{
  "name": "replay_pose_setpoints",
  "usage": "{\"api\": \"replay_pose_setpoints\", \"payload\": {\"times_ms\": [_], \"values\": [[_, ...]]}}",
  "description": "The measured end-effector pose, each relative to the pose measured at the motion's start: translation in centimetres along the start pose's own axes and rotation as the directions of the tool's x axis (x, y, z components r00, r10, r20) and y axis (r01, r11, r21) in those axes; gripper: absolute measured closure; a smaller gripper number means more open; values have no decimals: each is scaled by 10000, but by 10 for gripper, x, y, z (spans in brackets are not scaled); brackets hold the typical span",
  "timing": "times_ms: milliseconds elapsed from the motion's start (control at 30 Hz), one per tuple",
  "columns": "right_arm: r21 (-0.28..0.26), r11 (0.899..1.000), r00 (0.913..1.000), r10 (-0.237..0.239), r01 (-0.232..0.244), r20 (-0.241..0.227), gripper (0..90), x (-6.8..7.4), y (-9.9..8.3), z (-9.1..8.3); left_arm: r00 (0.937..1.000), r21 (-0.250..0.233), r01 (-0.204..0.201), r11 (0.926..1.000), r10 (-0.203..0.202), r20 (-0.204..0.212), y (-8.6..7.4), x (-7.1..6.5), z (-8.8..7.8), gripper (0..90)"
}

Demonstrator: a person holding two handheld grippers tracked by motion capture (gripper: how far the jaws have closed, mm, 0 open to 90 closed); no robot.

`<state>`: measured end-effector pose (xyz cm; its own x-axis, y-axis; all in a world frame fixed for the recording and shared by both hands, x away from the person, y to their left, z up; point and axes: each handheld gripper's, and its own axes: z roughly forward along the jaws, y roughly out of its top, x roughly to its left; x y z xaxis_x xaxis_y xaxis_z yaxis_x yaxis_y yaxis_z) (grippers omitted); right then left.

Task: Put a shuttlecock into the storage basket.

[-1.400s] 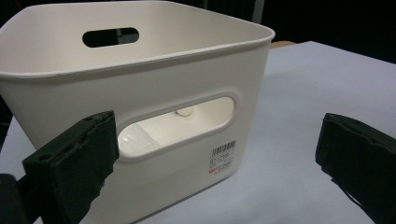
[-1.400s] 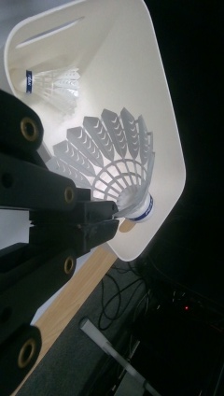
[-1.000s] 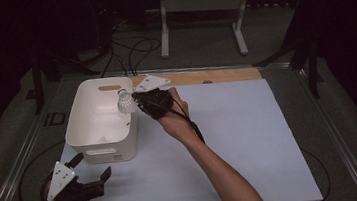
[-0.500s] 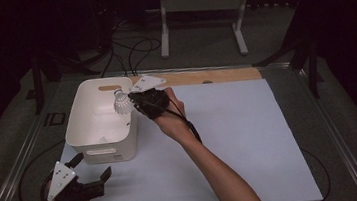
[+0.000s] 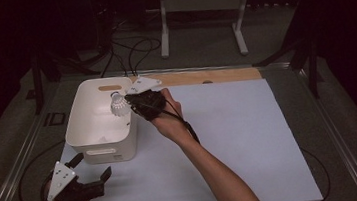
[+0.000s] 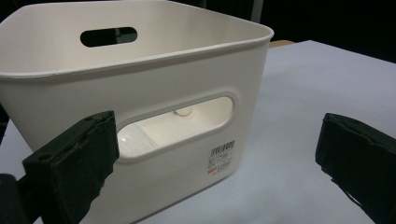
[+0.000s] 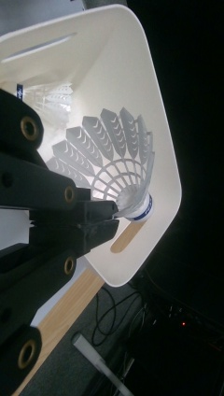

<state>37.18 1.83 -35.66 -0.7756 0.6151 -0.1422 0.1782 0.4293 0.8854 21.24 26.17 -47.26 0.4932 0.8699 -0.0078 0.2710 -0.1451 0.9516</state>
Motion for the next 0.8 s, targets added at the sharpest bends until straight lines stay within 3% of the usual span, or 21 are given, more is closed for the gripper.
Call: {"api": "replay_pose_setpoints", "payload": {"times_ms": [33,67,100,167,200,233,300,333,467,800], "values": [[-71,10000,9998,-18,16,-198,872,1,0,1,10000,-21,28,10000,-28,19,0,0,0,0],[-102,9999,9986,27,-33,-519,661,1,1,1,10000,-38,37,10000,-36,21,0,0,0,0],[-36,10000,9980,90,-92,-629,563,1,0,2,10000,-44,45,10000,-45,22,0,0,0,0],[4,9999,9980,158,-158,-616,513,0,0,3,10000,-31,22,10000,-22,15,0,0,0,0],[29,9993,9974,374,-373,-622,384,-2,-1,3,10000,-36,25,10000,-25,18,0,0,0,0],[97,9986,9968,520,-515,-609,337,-3,-1,3,10000,-36,25,10000,-25,18,0,0,0,0],[97,9986,9968,520,-515,-609,337,-3,-1,3,10000,-26,24,10000,-24,29,0,0,0,0],[251,9983,9976,537,-526,-443,227,-6,-4,3,10000,-11,21,10000,-21,23,0,0,0,0],[313,9975,9975,645,-636,-278,145,-8,-7,1,10000,12,10,10000,-10,44,0,0,1,0],[343,9967,9968,747,-737,-269,126,-12,-17,-9,10000,25,-2,10000,2,43,0,-1,1,0]]}}
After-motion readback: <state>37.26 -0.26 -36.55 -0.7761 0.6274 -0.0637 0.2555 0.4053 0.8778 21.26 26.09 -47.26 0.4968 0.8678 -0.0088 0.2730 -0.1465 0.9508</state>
